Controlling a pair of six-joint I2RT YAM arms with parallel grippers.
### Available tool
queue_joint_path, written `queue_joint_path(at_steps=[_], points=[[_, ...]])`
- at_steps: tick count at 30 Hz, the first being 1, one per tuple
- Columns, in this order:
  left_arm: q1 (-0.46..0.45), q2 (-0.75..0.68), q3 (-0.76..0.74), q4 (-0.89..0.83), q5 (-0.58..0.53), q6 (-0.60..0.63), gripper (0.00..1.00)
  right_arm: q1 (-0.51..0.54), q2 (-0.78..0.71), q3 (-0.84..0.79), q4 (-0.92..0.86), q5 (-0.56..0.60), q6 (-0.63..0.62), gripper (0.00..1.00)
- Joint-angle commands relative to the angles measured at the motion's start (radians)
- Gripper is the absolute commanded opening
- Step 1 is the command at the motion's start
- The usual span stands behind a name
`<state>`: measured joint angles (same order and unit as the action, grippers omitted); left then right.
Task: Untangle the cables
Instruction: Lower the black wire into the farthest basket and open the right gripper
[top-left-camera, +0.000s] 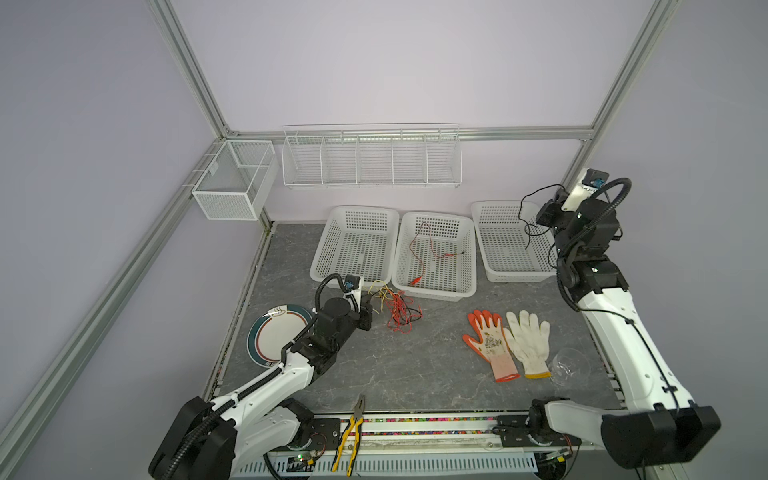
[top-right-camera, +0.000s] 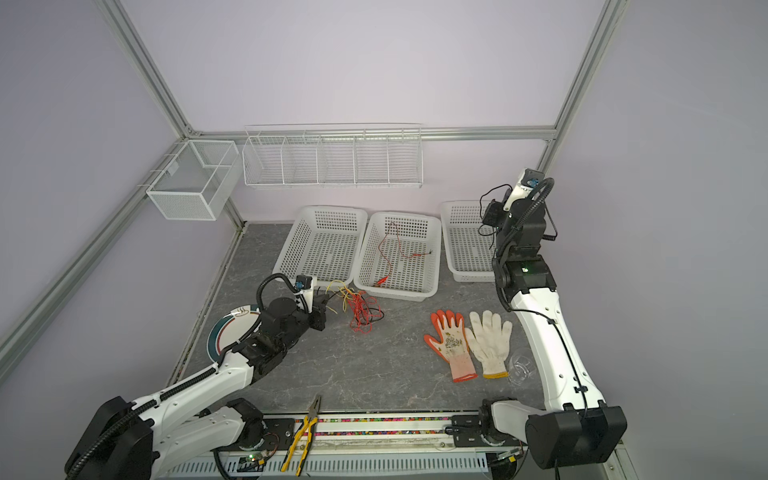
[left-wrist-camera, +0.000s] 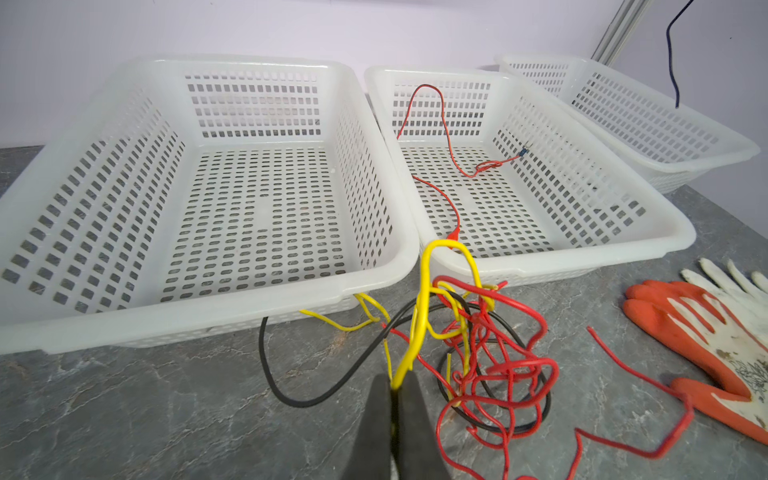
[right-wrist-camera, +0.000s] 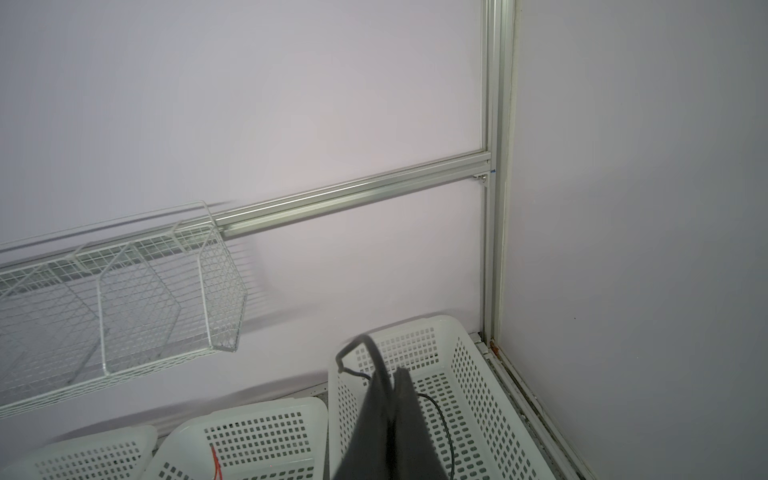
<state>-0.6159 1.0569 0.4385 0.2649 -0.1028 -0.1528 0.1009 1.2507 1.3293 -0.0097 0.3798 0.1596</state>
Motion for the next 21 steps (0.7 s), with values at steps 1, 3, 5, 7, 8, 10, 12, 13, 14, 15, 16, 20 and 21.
queue_joint_path(at_steps=[1,3,5,7,8,10,12,13,14,15,16,20,21], points=[[0.0,0.008,0.003,0.04,0.02,-0.007,0.0,0.01,0.024,-0.023,0.011,0.046,-0.028,0.06],[-0.001,0.008,0.004,0.037,0.023,-0.007,0.0,0.013,0.036,-0.055,0.009,0.05,-0.028,0.06],[0.001,0.006,0.007,0.033,0.025,-0.01,0.0,0.016,0.042,-0.096,0.02,0.049,-0.025,0.06],[0.001,0.005,0.008,0.028,0.027,-0.011,0.0,0.02,0.048,-0.139,0.038,0.051,-0.015,0.06],[0.001,0.003,0.01,0.026,0.029,-0.01,0.0,0.022,0.051,-0.162,0.048,0.053,-0.01,0.06],[0.001,0.004,0.012,0.022,0.031,-0.011,0.0,0.025,0.06,-0.198,0.074,0.056,-0.004,0.06],[0.001,0.004,0.015,0.017,0.032,-0.01,0.0,0.028,0.076,-0.228,0.106,0.061,-0.006,0.06],[0.001,0.005,0.016,0.014,0.033,-0.009,0.0,0.029,0.086,-0.241,0.126,0.065,-0.01,0.06],[0.001,0.004,0.017,0.013,0.035,-0.01,0.0,0.03,0.098,-0.255,0.152,0.069,-0.015,0.06],[0.001,0.004,0.019,0.011,0.036,-0.008,0.0,0.03,0.109,-0.263,0.173,0.072,-0.021,0.06],[0.001,0.006,0.02,0.011,0.038,-0.008,0.0,0.03,0.124,-0.27,0.197,0.081,-0.029,0.06],[0.001,0.008,0.025,0.012,0.039,-0.01,0.0,0.025,0.199,-0.282,0.292,0.131,-0.059,0.06],[0.001,0.01,0.025,0.013,0.039,-0.011,0.0,0.021,0.217,-0.283,0.314,0.134,-0.061,0.06]])
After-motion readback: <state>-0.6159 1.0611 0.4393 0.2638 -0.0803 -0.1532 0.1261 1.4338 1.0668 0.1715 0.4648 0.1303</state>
